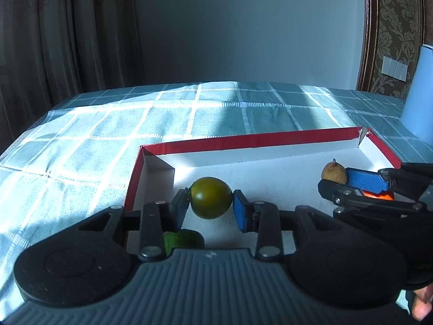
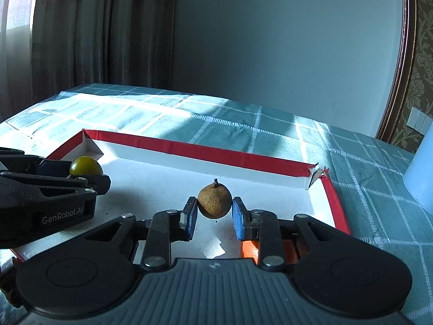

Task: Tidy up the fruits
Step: 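Carry the tomato into the tray and release it while the right carries the brown fruit, then lower the brown fruit into the tray and open the right gripper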

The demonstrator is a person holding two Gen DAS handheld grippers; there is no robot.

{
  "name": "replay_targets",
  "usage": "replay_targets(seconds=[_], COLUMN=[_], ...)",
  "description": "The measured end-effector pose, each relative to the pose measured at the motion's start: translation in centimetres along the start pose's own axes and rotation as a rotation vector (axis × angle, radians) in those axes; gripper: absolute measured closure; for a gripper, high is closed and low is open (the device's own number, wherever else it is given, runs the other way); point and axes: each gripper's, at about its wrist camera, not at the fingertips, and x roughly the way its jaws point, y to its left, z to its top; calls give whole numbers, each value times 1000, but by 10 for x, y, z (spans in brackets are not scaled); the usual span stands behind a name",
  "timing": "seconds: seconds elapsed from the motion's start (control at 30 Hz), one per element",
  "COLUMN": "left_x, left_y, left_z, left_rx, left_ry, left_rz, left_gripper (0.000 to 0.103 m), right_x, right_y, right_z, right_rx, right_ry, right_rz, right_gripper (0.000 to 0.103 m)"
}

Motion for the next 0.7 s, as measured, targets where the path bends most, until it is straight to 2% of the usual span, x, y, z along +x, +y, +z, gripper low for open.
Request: replay_targets(seconds=[0.17, 0.23, 0.27, 0.3, 0.37, 0.5, 0.6, 0.7], left_x=[6, 7, 7, 6, 4, 2, -3, -8], left_y=[0, 0, 0, 1, 1, -3, -5, -5], left_z=[1, 2, 2, 2, 2, 2, 1, 0], left_rx=[1, 3, 2, -7, -6, 17, 27, 31], left_ry=[41, 56, 62, 58, 38, 27, -3, -32], left_rz=[7, 4, 6, 5, 16, 18, 27, 46], left_gripper=[68, 59, 48, 42, 38, 38, 27, 21], right_x=[7, 8, 8, 9, 10, 11, 11, 11], right_y=[0, -2, -1, -1, 1, 3, 3, 3], right_z=[-2, -1, -1, -1, -2, -2, -2, -2], right_rx=[10, 21, 18, 14, -4, -16, -21, -24], right_ry=[35, 40, 46, 50, 53, 58, 55, 48], right_rz=[7, 8, 7, 2, -6, -11, -11, -14], right_gripper=[76, 76, 76, 76, 76, 76, 75, 74])
